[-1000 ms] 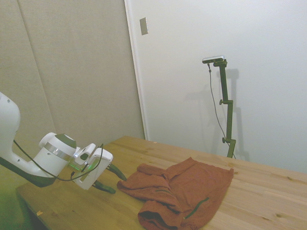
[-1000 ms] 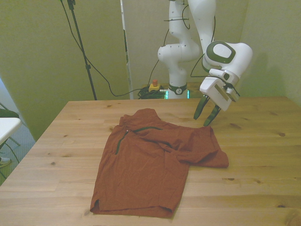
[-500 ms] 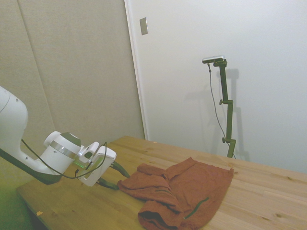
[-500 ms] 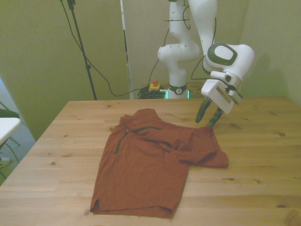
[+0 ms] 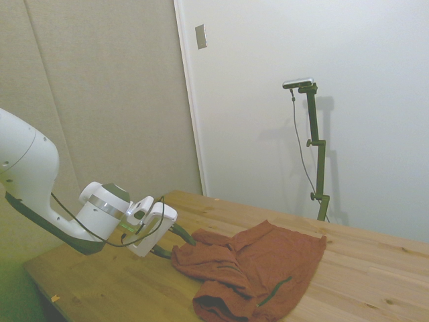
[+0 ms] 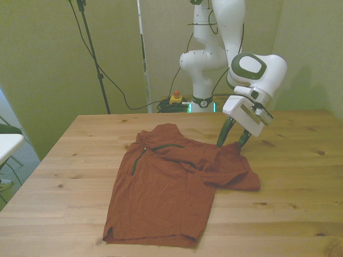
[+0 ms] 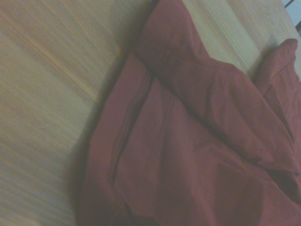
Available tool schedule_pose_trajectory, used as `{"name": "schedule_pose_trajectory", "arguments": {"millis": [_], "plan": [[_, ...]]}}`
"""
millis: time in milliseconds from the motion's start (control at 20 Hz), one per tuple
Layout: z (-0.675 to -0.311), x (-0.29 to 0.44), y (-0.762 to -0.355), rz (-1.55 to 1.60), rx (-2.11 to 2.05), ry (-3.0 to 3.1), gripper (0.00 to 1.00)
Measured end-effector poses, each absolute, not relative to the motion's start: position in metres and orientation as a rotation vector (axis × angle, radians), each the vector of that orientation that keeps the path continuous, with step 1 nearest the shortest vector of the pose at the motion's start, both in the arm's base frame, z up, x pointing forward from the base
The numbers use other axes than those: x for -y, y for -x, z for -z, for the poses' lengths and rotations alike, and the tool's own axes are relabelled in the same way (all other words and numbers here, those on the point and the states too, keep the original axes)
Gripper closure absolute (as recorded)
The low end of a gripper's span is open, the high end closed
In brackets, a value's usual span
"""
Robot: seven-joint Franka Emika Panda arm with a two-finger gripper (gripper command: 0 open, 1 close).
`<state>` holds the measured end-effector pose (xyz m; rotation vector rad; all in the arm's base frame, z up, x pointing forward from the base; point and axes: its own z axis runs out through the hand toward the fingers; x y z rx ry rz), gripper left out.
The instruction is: Fold the shorts
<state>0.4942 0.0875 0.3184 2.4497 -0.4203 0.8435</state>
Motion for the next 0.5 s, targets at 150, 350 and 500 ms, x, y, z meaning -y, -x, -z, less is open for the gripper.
{"name": "schedule_pose_trajectory", "arguments": {"millis": [150,350,500], "plan": [[-0.3173,-0.0851,-0.4991,-0.868,0.437,-2.451,1.00],[-0.3154,-0.0853,-0.5021,-0.880,0.441,-2.454,1.00],[-0.3128,-0.0868,-0.5021,-0.881,0.448,-2.463,1.00]]}}
